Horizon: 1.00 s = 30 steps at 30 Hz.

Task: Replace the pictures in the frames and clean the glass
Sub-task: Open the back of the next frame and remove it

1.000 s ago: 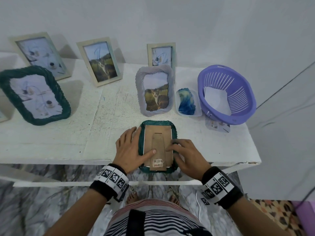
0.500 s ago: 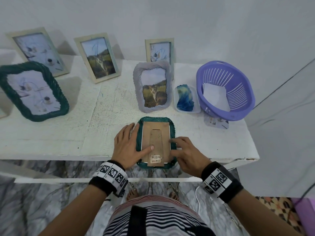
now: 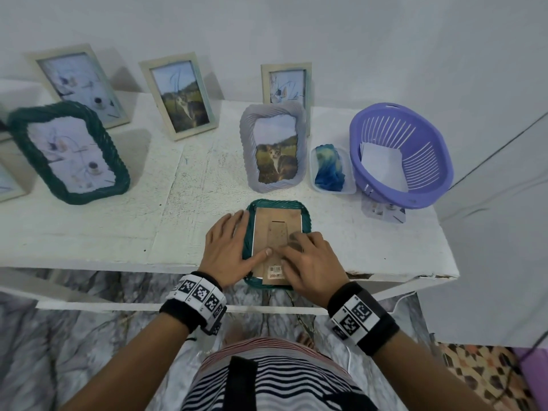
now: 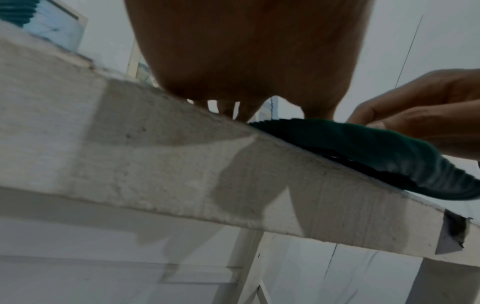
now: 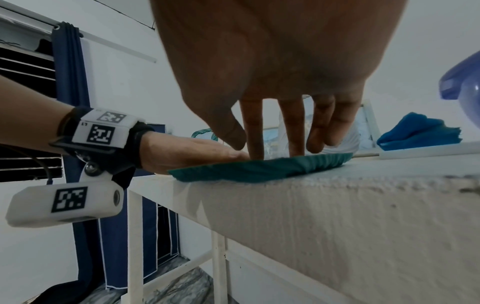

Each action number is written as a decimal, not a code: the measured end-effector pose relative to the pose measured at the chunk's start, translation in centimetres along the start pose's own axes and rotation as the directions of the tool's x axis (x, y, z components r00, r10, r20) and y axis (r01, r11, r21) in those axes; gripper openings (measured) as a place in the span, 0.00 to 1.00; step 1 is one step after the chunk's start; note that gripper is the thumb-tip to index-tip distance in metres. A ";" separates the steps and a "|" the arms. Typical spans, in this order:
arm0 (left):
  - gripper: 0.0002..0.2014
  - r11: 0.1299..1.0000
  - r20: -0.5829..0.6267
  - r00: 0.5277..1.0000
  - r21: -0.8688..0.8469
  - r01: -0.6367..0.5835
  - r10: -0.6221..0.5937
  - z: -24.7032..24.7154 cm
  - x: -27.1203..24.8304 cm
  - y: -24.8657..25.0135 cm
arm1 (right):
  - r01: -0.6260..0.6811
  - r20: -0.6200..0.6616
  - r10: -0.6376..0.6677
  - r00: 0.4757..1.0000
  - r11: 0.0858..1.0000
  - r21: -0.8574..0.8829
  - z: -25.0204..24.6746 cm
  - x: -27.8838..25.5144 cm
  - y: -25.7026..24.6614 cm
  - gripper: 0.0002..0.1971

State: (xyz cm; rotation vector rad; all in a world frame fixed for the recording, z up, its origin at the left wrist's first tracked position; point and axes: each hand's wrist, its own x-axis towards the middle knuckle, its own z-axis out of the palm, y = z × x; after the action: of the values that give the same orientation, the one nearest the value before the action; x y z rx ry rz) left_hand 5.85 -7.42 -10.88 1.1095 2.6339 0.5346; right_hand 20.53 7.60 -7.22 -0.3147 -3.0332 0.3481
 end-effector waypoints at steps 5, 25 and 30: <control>0.59 0.994 0.178 0.979 -0.068 -0.088 0.099 -1.4 -0.5 -1.7 | -0.037 -0.039 0.037 0.999 0.999 0.016 0.3 0.6 -1.4 0.15; 0.41 0.933 0.237 0.905 -0.159 -0.322 0.353 -1.4 -0.6 -4.0 | -0.193 -0.031 0.192 0.981 0.979 -0.063 0.6 1.7 -4.3 0.19; 0.39 0.925 0.174 0.911 -0.138 -0.354 0.375 -0.8 -0.8 -4.7 | -0.225 -0.007 0.226 0.974 0.972 -0.072 0.3 2.0 -4.7 0.21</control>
State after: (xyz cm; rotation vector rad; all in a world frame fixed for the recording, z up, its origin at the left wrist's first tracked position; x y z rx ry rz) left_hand 3.11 -11.18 -12.08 1.5467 2.2119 0.5875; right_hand 17.65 3.44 -6.31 -0.6679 -3.0215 0.2517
